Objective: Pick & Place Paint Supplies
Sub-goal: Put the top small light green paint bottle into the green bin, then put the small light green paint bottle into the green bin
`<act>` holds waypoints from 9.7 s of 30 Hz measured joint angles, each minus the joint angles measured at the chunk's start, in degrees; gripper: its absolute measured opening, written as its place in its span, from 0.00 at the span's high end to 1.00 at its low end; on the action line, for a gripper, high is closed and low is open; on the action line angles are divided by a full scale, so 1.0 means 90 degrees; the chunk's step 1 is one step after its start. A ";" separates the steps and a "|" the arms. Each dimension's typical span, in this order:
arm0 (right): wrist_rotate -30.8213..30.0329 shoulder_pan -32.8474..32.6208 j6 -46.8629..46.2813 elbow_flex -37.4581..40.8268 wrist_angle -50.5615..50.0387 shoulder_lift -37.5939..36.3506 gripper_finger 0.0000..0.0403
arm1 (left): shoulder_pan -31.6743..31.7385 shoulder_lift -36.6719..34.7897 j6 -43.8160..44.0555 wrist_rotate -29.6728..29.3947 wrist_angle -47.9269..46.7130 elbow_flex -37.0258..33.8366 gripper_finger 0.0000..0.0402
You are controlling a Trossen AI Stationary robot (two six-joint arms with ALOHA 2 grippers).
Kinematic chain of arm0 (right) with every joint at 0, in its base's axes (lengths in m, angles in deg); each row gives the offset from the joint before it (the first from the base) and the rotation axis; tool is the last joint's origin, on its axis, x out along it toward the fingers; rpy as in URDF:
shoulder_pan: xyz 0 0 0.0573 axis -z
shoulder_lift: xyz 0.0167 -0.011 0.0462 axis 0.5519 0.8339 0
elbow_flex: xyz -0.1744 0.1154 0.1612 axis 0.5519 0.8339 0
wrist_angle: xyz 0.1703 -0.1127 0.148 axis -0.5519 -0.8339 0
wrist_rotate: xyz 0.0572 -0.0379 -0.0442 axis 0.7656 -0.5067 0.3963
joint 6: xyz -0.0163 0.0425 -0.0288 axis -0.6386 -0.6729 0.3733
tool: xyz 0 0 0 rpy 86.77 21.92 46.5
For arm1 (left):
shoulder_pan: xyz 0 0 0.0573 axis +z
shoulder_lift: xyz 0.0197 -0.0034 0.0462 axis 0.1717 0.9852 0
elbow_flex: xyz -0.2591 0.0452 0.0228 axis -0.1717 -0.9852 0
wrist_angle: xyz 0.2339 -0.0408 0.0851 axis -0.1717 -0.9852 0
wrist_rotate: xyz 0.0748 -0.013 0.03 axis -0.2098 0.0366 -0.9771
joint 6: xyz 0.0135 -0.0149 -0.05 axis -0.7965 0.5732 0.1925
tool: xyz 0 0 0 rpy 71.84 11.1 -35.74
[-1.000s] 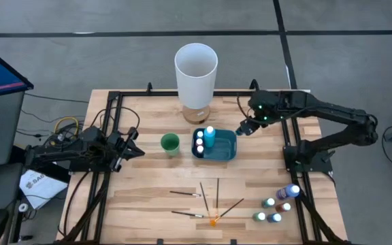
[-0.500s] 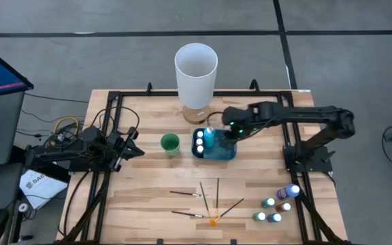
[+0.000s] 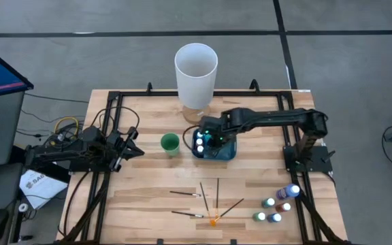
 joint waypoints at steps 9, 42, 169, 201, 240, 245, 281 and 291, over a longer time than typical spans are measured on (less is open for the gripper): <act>0.0000 0.0111 0.0399 -0.0005 0.0338 0.0437 0.71 | 0.0000 0.0000 0.0000 0.0002 0.0025 0.0002 0.98; 0.0043 0.0307 0.0571 0.0697 0.1369 0.0461 0.70 | 0.0000 0.0000 0.0000 0.0000 0.0076 0.0000 0.98; 0.0579 -0.5535 -1.1285 0.0287 -0.2541 -0.0425 0.49 | 0.0002 0.0000 0.0000 0.0000 0.0319 0.0000 0.98; 0.0542 -0.5656 -1.1283 0.3585 0.0286 -0.2070 0.52 | 0.0000 0.0000 0.0000 0.0000 0.0411 0.0002 0.98; 0.0678 -0.3812 -0.8086 0.2081 -0.1585 -0.2094 0.71 | 0.0002 0.0000 0.0000 0.0000 0.0423 0.0000 0.98; 0.0663 -0.2866 -0.6804 0.1607 -0.1980 -0.2099 0.71 | 0.0001 0.0000 -0.0002 0.0000 0.0437 0.0001 0.98; 0.0659 0.0111 -0.2293 0.0829 -0.0225 -0.0915 0.71 | 0.0000 0.0035 -0.0001 0.0002 0.0462 0.0000 0.98; 0.0433 0.0016 -0.1923 -0.0547 -0.1032 0.0285 0.71 | 0.0002 0.0175 0.0000 0.0000 0.0560 0.0000 0.98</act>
